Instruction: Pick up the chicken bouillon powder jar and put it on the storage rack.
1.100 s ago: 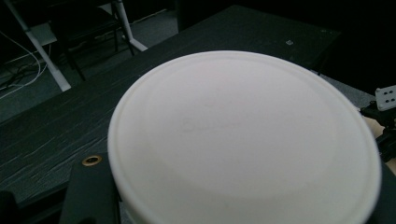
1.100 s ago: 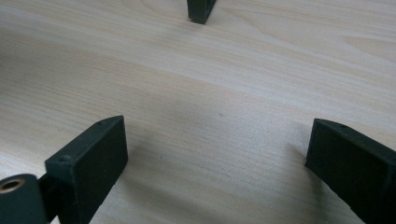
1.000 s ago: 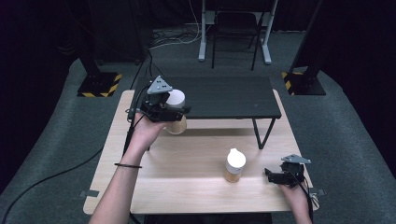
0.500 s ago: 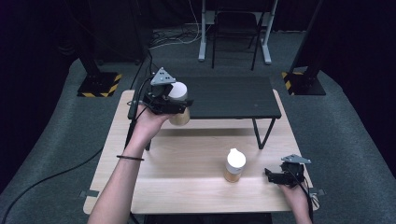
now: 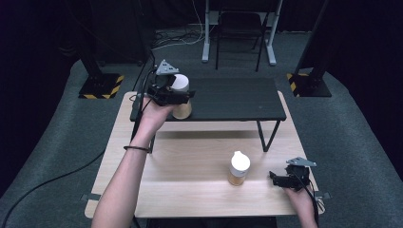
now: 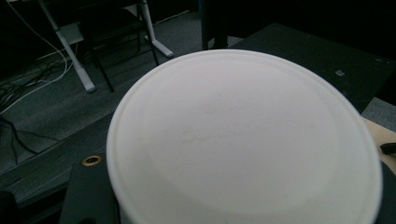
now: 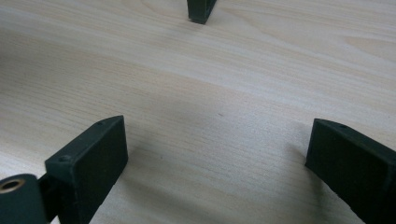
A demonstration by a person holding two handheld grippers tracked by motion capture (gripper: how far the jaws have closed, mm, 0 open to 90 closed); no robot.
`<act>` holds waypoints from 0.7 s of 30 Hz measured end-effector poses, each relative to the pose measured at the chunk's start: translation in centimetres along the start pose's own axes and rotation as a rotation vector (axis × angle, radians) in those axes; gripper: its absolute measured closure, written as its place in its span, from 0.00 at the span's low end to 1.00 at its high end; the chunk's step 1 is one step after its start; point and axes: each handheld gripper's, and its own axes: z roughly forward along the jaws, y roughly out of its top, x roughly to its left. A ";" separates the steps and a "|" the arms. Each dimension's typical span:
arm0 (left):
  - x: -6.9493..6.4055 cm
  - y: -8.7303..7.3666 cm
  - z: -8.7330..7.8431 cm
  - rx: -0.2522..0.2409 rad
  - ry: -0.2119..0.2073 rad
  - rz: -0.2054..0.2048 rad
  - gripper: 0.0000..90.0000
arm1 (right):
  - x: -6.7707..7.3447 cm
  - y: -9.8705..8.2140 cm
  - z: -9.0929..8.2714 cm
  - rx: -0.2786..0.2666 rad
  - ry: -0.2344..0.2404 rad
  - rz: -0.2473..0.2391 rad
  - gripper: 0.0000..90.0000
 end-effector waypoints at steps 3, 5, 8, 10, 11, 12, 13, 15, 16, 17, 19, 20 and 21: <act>0.3 0.1 0.5 0.000 0.004 -0.017 0.38 | 0.0 0.0 0.0 0.000 0.000 0.001 0.05; 0.4 0.2 0.7 0.000 0.007 -0.023 0.38 | 0.0 0.0 0.0 0.000 0.000 0.000 0.05; 0.4 0.4 1.0 0.004 0.012 -0.026 0.38 | 0.0 0.0 0.0 0.000 0.000 0.000 0.05; 0.3 0.5 1.1 0.006 0.014 -0.024 0.38 | 0.0 0.0 0.0 0.000 0.000 0.000 0.05; 0.3 0.5 1.1 0.007 0.016 -0.023 0.38 | 0.0 0.0 0.0 0.000 0.000 0.000 0.05; 0.3 0.5 1.1 0.007 0.018 -0.025 0.38 | 0.0 0.0 0.0 0.000 0.000 0.000 0.05; 0.3 0.6 1.1 0.008 0.017 -0.028 0.38 | 0.0 0.0 0.0 0.000 0.000 0.000 0.05; 0.3 0.6 1.2 0.012 0.018 -0.032 0.38 | 0.0 0.0 0.0 0.000 0.000 0.000 0.05; 0.4 0.7 1.2 0.014 0.016 -0.036 0.38 | 0.0 0.0 0.0 0.000 0.000 0.000 0.05; 0.5 0.6 1.1 0.012 0.013 -0.042 0.37 | 0.0 0.0 0.0 0.000 0.000 0.000 0.05; 0.6 0.7 1.2 0.015 0.011 -0.050 0.33 | 0.0 0.0 0.0 0.000 0.000 0.000 0.05; 0.6 0.6 1.1 0.013 0.011 -0.049 0.31 | 0.0 0.0 0.0 0.000 0.000 0.000 0.05; 0.6 0.5 1.0 0.009 0.008 -0.052 0.30 | 0.0 0.0 0.0 0.000 0.000 0.000 0.05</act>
